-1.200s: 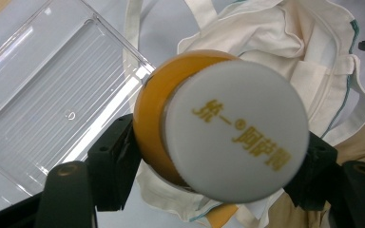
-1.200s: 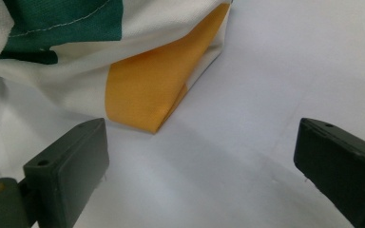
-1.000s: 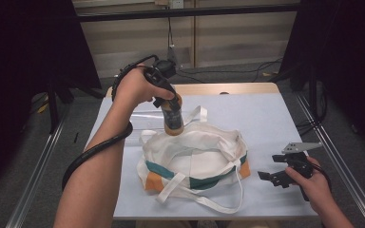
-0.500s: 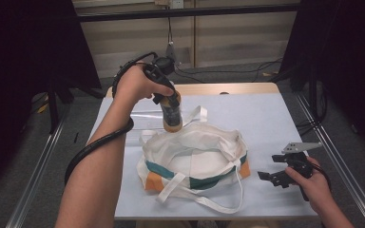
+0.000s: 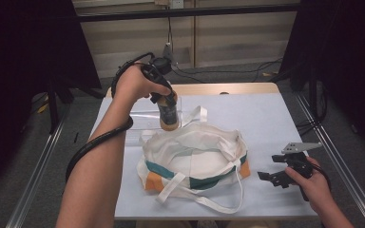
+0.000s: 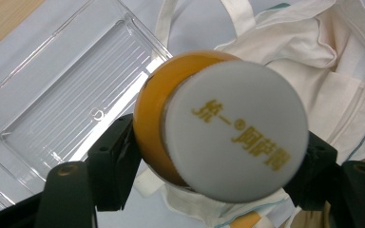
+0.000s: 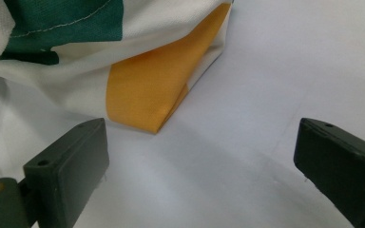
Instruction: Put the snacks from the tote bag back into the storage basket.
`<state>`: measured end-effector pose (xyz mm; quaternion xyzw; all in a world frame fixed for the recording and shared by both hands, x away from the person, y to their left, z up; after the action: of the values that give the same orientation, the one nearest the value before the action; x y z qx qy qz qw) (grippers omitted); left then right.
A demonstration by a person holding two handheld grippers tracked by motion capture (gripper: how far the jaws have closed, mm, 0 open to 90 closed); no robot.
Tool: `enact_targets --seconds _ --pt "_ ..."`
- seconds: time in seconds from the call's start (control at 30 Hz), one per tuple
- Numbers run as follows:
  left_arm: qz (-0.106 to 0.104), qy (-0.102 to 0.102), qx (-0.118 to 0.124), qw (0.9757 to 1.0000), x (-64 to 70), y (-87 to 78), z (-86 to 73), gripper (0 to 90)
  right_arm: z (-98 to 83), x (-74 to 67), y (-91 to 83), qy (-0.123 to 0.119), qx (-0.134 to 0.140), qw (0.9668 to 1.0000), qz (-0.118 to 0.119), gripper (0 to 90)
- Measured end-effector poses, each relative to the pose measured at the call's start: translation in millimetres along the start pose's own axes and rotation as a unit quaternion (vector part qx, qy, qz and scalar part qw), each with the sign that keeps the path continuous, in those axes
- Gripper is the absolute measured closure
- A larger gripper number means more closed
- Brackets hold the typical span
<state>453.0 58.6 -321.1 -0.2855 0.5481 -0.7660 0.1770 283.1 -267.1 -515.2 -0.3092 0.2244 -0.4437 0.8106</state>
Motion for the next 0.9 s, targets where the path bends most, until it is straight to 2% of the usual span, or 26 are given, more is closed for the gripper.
enact_targets --seconds 0.1,0.27,0.3,0.37,0.43,0.47,0.5,0.6,0.63,0.7,0.8,0.9 --pt "0.000 -0.006 0.005 1.0000 -1.1 1.3 1.7 30.6 0.0 0.0 0.1 0.000 0.000 1.0000 0.000 4.2" --pt "0.002 -0.007 0.000 1.0000 -3.5 3.8 3.5 30.6 -0.1 0.1 0.1 -0.001 0.000 1.0000 0.000 4.2" --pt "0.003 -0.012 0.002 0.9999 -3.4 4.7 4.1 30.6 -0.1 -0.1 -0.1 0.000 -0.001 1.0000 0.000 4.2" --pt "0.002 -0.005 -0.002 1.0000 -4.1 5.6 5.0 30.6 0.0 0.1 -0.2 -0.001 0.000 1.0000 0.000 4.2" --pt "0.007 -0.010 0.001 0.9999 -4.4 7.1 6.3 30.6 0.1 0.4 -0.1 -0.002 0.001 1.0000 -0.001 4.2" --pt "0.003 -0.006 -0.001 1.0000 -4.9 7.5 6.6 30.6 0.0 0.8 0.0 -0.002 0.001 1.0000 -0.001 4.2" --pt "0.002 -0.013 -0.001 0.9999 -5.1 7.8 6.7 30.6 -0.1 0.7 0.0 -0.002 0.000 1.0000 0.000 4.2" --pt "0.001 -0.016 -0.001 0.9999 -7.0 9.9 7.8 30.6 0.1 0.9 -0.5 -0.001 0.000 1.0000 0.000 4.2" --pt "0.000 -0.012 -0.002 0.9999 -8.1 10.4 8.3 30.6 0.4 1.1 -0.4 -0.001 0.002 1.0000 -0.001 4.2" --pt "0.006 -0.018 0.001 0.9998 -9.1 12.2 9.0 30.6 -0.1 1.1 -0.5 -0.003 0.000 1.0000 0.001 4.2" --pt "0.004 -0.009 -0.003 0.9999 -11.2 13.6 9.5 30.6 -0.3 0.7 -0.1 -0.003 -0.001 1.0000 -0.002 4.2" --pt "0.001 -0.015 -0.001 0.9999 -12.1 15.6 9.9 30.6 -0.1 0.2 -0.4 -0.003 -0.001 1.0000 -0.001 4.2"
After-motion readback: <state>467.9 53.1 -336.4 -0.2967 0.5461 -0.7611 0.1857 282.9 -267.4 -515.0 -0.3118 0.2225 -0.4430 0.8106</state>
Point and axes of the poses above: each handheld gripper's, and its own axes: y roughly forward along the jaws, z roughly out of its top, x roughly to its right, the point moved 8 cm from there along y, roughly forward along the jaws, and after that the axes turned 9 degrees about -z, right-handed, at the moved point
